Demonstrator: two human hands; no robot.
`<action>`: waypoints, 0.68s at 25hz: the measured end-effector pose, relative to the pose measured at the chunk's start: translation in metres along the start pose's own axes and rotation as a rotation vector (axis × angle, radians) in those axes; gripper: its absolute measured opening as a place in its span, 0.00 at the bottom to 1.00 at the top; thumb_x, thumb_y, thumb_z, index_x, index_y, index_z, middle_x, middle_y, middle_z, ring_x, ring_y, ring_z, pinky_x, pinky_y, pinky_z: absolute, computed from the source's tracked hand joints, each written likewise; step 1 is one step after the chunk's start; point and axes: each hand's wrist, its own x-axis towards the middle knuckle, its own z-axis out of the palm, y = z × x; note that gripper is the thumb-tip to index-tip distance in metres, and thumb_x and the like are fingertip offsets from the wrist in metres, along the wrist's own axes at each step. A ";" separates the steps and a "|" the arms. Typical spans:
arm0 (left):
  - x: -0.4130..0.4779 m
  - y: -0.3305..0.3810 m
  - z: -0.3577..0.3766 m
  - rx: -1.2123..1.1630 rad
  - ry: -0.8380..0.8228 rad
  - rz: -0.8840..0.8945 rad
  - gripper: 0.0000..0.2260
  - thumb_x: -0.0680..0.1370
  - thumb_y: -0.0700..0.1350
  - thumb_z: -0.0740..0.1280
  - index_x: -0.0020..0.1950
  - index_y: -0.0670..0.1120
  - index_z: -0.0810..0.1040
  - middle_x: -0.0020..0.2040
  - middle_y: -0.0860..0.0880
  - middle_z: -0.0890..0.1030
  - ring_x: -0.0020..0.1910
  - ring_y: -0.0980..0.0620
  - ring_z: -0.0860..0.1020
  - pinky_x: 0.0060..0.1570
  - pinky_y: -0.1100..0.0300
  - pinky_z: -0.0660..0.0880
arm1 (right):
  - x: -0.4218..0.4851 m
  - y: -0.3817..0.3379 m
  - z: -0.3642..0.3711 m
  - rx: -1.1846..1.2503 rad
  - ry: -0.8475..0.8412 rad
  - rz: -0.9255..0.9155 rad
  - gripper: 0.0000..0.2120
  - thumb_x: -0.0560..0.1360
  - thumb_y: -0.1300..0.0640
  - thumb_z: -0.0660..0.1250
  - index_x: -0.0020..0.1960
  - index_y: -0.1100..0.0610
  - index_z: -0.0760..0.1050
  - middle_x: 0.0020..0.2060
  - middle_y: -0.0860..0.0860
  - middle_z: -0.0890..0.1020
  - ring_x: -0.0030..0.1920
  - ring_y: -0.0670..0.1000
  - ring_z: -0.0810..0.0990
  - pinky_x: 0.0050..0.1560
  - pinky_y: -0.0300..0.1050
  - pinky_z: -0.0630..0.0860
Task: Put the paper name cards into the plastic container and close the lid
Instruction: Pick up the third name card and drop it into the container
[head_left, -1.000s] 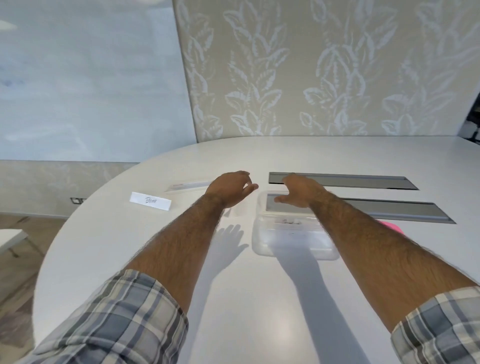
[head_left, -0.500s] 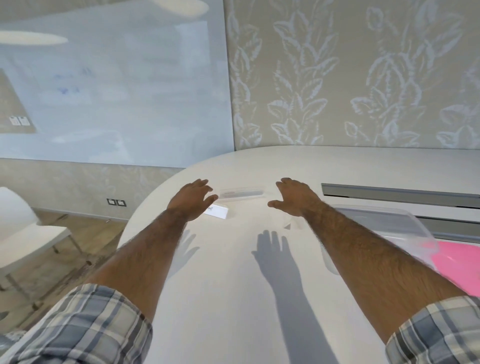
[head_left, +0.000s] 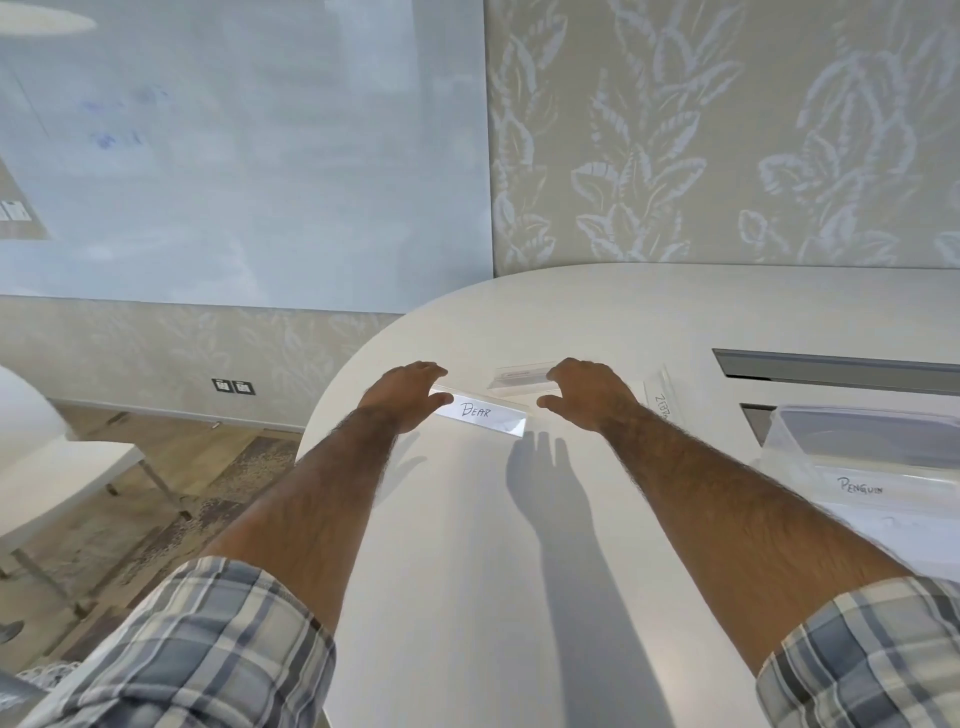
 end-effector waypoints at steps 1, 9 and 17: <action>0.007 -0.003 0.003 -0.007 -0.011 -0.002 0.24 0.81 0.58 0.60 0.77 0.54 0.66 0.77 0.55 0.65 0.74 0.48 0.67 0.70 0.48 0.67 | 0.006 -0.002 0.003 -0.002 -0.006 0.005 0.23 0.79 0.43 0.62 0.66 0.56 0.74 0.63 0.53 0.77 0.61 0.57 0.77 0.61 0.51 0.72; 0.062 -0.021 0.032 -0.006 -0.166 -0.004 0.28 0.81 0.54 0.63 0.80 0.57 0.58 0.81 0.56 0.55 0.80 0.51 0.56 0.74 0.45 0.61 | 0.051 -0.015 0.041 -0.021 -0.131 0.022 0.20 0.79 0.47 0.63 0.67 0.57 0.73 0.64 0.54 0.77 0.63 0.57 0.76 0.62 0.51 0.71; 0.074 -0.027 0.053 0.008 -0.172 0.018 0.27 0.80 0.51 0.66 0.78 0.56 0.63 0.75 0.55 0.67 0.74 0.50 0.66 0.66 0.49 0.69 | 0.077 -0.033 0.068 0.036 -0.217 0.044 0.20 0.77 0.50 0.66 0.66 0.57 0.74 0.63 0.55 0.78 0.63 0.58 0.77 0.60 0.50 0.74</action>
